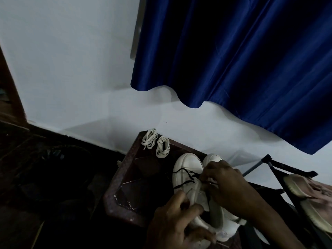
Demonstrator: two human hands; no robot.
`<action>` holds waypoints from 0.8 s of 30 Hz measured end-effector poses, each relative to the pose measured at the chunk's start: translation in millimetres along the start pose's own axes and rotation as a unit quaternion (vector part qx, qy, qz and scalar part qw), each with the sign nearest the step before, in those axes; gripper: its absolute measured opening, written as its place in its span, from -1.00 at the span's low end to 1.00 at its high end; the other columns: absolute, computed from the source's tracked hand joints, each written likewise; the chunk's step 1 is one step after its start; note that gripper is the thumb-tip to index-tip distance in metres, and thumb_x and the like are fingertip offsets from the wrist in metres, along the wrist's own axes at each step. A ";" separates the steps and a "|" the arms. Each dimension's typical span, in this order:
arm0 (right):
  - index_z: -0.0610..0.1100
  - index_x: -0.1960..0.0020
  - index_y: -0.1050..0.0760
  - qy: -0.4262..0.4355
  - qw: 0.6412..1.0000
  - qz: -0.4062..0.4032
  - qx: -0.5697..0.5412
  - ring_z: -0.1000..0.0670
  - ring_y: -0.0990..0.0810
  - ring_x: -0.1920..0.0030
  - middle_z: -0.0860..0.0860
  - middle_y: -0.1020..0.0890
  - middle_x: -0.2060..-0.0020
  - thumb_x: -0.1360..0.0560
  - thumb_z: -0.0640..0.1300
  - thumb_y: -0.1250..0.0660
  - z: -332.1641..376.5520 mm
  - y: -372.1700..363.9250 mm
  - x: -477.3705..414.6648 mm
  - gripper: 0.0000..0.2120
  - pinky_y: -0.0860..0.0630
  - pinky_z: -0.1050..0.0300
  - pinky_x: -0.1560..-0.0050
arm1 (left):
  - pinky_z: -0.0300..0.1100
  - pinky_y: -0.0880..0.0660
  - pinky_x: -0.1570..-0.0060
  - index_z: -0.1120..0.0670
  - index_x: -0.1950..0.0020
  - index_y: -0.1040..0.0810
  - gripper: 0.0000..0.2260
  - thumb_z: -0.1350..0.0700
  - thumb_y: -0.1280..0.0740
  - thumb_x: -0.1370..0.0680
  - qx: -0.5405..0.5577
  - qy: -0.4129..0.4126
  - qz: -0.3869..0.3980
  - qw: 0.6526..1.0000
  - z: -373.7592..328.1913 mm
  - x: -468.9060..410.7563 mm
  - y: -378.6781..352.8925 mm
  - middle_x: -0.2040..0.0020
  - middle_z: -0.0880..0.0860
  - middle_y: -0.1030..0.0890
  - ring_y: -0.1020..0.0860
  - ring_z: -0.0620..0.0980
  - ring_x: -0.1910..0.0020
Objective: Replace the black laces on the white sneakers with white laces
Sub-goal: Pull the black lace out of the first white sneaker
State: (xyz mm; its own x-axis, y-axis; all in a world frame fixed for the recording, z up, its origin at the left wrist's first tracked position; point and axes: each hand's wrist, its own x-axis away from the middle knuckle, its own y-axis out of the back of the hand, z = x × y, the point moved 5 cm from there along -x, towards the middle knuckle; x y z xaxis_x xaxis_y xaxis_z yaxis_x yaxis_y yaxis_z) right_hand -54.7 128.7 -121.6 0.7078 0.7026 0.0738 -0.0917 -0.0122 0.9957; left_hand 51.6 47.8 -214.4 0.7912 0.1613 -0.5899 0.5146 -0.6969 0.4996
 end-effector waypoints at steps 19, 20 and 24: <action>0.26 -0.07 -0.52 -0.004 1.000 0.014 0.012 0.22 -0.24 -0.16 0.31 -0.32 -0.15 -0.51 0.15 -0.31 -4.1 32.2 18.3 -0.85 -0.40 0.20 -0.19 | -0.26 -0.48 0.46 -0.18 0.00 -0.55 -0.57 -0.46 -0.36 -0.35 0.018 0.004 0.038 0.999 -1.6 -0.6 -3.6 0.10 -0.11 -0.35 -0.46 -0.21 0.28; 0.22 -0.10 -0.54 -0.012 0.999 0.024 0.036 0.18 -0.24 -0.17 0.27 -0.33 -0.17 -0.53 0.13 -0.28 3.2 23.2 14.9 -0.83 -0.41 0.16 -0.19 | -0.27 -0.48 0.45 -0.18 -0.01 -0.56 -0.57 -0.45 -0.37 -0.35 0.018 0.006 0.043 0.999 -1.8 -0.4 -4.2 0.09 -0.11 -0.35 -0.45 -0.22 0.27; 0.05 -0.11 -0.59 -0.032 0.999 0.034 0.011 0.07 -0.27 -0.24 0.19 -0.38 -0.24 -0.55 0.02 -0.28 6.7 -8.2 7.3 -0.81 -0.41 0.02 -0.20 | -0.39 -0.41 0.40 -0.15 0.03 -0.59 -0.57 -0.45 -0.36 -0.36 0.032 0.005 0.037 0.999 -4.6 0.7 -0.6 0.12 -0.10 -0.38 -0.45 -0.24 0.28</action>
State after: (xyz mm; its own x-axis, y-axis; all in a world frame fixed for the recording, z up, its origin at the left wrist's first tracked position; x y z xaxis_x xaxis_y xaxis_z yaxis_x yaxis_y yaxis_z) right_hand -44.1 129.1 -128.8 0.7434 0.6533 0.1434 -0.1257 -0.0742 0.9893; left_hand 53.4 51.6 -212.2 0.8299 0.1148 -0.5459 0.4325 -0.7504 0.4998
